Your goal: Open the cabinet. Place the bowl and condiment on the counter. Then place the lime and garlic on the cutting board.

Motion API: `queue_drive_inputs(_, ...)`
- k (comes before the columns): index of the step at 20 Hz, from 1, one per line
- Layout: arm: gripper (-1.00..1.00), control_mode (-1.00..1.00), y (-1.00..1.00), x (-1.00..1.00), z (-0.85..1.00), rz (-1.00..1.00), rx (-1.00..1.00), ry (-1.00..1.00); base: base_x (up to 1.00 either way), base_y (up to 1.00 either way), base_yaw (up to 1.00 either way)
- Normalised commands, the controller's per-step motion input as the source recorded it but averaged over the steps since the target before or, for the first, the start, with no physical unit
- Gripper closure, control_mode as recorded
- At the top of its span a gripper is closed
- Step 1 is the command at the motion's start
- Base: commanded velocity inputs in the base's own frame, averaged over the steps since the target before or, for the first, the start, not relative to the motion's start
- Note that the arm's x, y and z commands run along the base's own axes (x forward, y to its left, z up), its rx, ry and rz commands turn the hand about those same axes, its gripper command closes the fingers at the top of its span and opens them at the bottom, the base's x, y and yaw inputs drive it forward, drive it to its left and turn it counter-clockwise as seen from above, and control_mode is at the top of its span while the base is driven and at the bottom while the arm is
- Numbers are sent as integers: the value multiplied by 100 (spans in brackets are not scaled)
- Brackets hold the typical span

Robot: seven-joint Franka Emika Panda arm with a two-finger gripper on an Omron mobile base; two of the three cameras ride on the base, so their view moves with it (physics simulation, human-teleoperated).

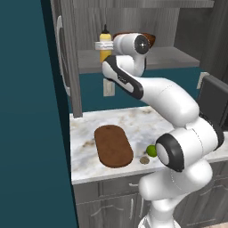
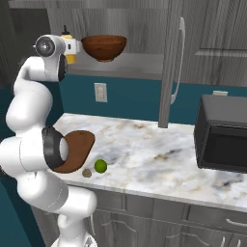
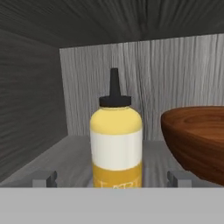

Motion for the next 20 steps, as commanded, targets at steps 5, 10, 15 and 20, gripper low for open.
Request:
queue_drive_inputs(5, -100, -100, 2, 12, 0, 0, 0, 0, 0, 0, 0)
queue_drive_inputs(10, -100, -100, -2, 0, 0, 0, 0, 0, 0, 0, 0)
queue_drive_inputs(15, -100, -100, -3, 1, -1, 0, 0, 0, 0, 0, 0)
queue_drive_inputs(20, -100, -100, -4, 18, -1, 0, 0, 0, 0, 0, 0)
